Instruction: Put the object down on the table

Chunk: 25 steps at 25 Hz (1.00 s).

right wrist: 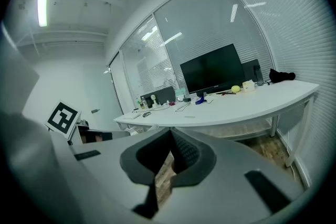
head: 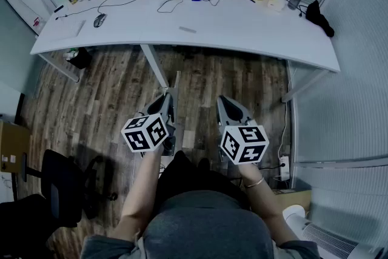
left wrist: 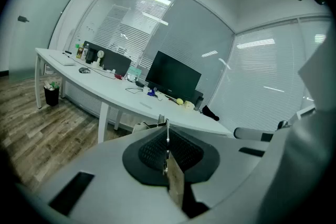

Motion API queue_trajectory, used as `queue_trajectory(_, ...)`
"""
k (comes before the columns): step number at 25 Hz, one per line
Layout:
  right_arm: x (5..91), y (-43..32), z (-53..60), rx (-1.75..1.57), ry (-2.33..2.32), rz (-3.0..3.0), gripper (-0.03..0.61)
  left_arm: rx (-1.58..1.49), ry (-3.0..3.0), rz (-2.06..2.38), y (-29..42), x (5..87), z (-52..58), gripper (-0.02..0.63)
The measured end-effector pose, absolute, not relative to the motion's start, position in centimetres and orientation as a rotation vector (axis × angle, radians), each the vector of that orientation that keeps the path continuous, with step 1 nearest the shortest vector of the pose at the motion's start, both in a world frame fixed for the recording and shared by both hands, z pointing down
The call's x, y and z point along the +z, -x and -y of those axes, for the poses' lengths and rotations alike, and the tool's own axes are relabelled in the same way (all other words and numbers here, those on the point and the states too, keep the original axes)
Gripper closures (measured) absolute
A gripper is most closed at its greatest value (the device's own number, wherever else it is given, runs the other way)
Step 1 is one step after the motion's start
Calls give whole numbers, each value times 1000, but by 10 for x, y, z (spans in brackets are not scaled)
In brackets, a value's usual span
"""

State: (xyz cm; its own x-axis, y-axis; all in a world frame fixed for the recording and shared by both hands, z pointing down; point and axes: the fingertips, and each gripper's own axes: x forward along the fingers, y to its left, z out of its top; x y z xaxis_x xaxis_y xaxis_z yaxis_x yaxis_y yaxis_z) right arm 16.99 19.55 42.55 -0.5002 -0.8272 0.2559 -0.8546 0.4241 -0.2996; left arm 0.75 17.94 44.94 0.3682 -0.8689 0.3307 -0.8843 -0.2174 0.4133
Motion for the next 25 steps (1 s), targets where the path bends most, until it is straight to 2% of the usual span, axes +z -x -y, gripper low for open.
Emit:
queue_trajectory(15,436,-177,-192,713,-1535,2595,574,42,-2076,1539,-3,450,-176,588)
queue_trajectory(25,442,-153,-138,725,-1551,2571,572,38,-2080,1511,23,459,-113,588)
